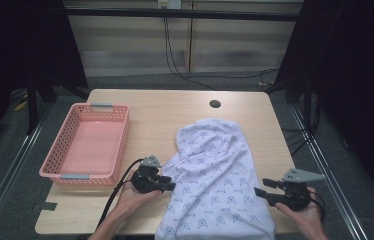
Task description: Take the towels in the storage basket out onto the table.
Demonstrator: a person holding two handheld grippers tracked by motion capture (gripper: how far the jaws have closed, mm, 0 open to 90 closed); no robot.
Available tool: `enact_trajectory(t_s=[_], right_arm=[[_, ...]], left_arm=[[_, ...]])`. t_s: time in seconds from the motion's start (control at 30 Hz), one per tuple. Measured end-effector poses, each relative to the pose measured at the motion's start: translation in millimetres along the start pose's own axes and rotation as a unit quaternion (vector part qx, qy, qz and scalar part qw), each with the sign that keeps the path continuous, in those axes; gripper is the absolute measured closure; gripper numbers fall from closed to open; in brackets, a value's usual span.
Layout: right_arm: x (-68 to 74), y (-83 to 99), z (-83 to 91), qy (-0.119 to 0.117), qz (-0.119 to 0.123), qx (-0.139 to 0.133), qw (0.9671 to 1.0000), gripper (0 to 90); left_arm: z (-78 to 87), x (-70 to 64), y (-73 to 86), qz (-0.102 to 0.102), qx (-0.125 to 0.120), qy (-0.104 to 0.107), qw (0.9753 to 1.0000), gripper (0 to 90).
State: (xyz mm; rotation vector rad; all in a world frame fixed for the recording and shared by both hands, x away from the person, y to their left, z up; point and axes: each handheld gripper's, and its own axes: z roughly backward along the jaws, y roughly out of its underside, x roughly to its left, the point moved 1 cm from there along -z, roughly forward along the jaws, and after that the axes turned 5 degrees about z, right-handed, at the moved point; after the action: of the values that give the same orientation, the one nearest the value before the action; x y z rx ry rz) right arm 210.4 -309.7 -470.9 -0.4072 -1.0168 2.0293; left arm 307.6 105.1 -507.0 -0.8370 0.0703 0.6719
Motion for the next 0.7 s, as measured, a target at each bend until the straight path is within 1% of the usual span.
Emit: enact_trajectory(t_s=[0.03, 0.07, 0.1, 0.13, 0.17, 0.2, 0.23, 0.27, 0.3, 0.33, 0.37, 0.4, 0.43, 0.47, 0.5, 0.53, 0.57, 0.6, 0.63, 0.67, 0.7], right_arm=[[-6.1, -7.6, -17.5, 0.002, 0.005, 0.01, 0.9999, 48.4], [-6.1, -7.6, -17.5, 0.002, 0.005, 0.01, 0.9999, 48.4], [-9.2, -10.5, -25.1, 0.004, 0.005, 0.016, 0.9999, 48.2], [-15.0, -14.8, -39.2, 0.007, 0.009, 0.027, 0.9996, 47.9], [-16.9, -15.9, -43.5, 0.009, 0.009, 0.031, 0.9994, 47.6], [-19.7, -17.2, -49.8, 0.009, 0.006, 0.036, 0.9993, 47.0], [-21.0, -17.9, -53.1, 0.006, 0.008, 0.038, 0.9992, 47.0], [-21.0, -17.9, -53.1, 0.006, 0.008, 0.038, 0.9992, 47.0], [-22.6, -19.4, -61.1, 0.006, 0.009, 0.044, 0.999, 45.9], [-23.1, -19.4, -65.0, 0.003, 0.012, 0.049, 0.9987, 45.9], [-22.8, -18.7, -68.3, 0.006, 0.014, 0.058, 0.9982, 45.8], [-22.9, -17.5, -71.8, 0.006, 0.023, 0.063, 0.9977, 45.7], [-22.3, -16.1, -73.8, 0.001, 0.025, 0.069, 0.9973, 45.1], [-22.3, -16.1, -73.8, 0.001, 0.025, 0.069, 0.9973, 45.1], [-20.4, -15.2, -73.4, 0.005, 0.025, 0.07, 0.9972, 44.9], [-20.1, -14.8, -73.3, 0.006, 0.025, 0.071, 0.9971, 44.9], [-20.0, -14.2, -73.7, 0.009, 0.03, 0.067, 0.9972, 44.8], [-19.0, -13.8, -73.8, 0.01, 0.031, 0.067, 0.9972, 44.7], [-18.6, -13.4, -73.8, 0.012, 0.034, 0.066, 0.9972, 44.6], [-18.6, -13.4, -73.8, 0.012, 0.034, 0.066, 0.9972, 44.6], [-18.2, -12.2, -73.5, 0.014, 0.025, 0.063, 0.9976, 45.2]], left_arm=[[0.2, 1.7, -0.2, -0.007, 0.002, -0.015, 0.9999, 89.9], [0.4, 5.1, -0.4, 0.004, 0.001, -0.01, 0.9999, 89.9], [1.1, 8.4, -0.5, 0.012, 0.001, -0.003, 0.9999, 90.0], [4.2, 12.0, -0.5, 0.016, -0.002, -0.018, 0.9997, 90.0], [4.2, 12.0, -0.5, 0.016, -0.002, -0.018, 0.9997, 90.0], [7.4, 15.8, -0.1, 0.02, -0.002, -0.023, 0.9995, 90.0], [13.6, 21.5, 0.8, 0.035, -0.016, -0.021, 0.999, 90.0], [13.6, 21.5, 0.8, 0.035, -0.016, -0.021, 0.999, 90.0], [20.6, 26.4, 0.4, 0.045, -0.028, -0.032, 0.9981, 90.0], [23.3, 29.2, 0.7, 0.054, -0.035, -0.03, 0.9975, 90.0], [25.3, 30.7, 1.0, 0.057, -0.042, -0.026, 0.9971, 90.0], [25.2, 29.7, 1.2, 0.056, -0.042, -0.015, 0.9975, 90.0], [23.2, 27.2, 1.3, 0.05, -0.038, -0.003, 0.998, 88.7], [23.2, 27.2, 1.3, 0.05, -0.038, -0.003, 0.998, 77.8], [14.6, 20.9, 0.6, 0.042, -0.024, -0.007, 0.9988, 68.5], [14.6, 20.9, 0.6, 0.042, -0.024, -0.007, 0.9988, 64.6], [6.2, 16.9, -1.1, 0.027, -0.016, -0.009, 0.9995, 59.8], [6.2, 16.9, -1.1, 0.027, -0.016, -0.009, 0.9995, 58.3], [1.9, 15.1, -4.4, 0.03, -0.017, -0.012, 0.9993, 55.5], [1.9, 15.1, -4.4, 0.03, -0.017, -0.012, 0.9993, 56.2], [-2.0, 8.3, -6.6, -0.002, -0.012, -0.048, 0.9988, 64.0]])
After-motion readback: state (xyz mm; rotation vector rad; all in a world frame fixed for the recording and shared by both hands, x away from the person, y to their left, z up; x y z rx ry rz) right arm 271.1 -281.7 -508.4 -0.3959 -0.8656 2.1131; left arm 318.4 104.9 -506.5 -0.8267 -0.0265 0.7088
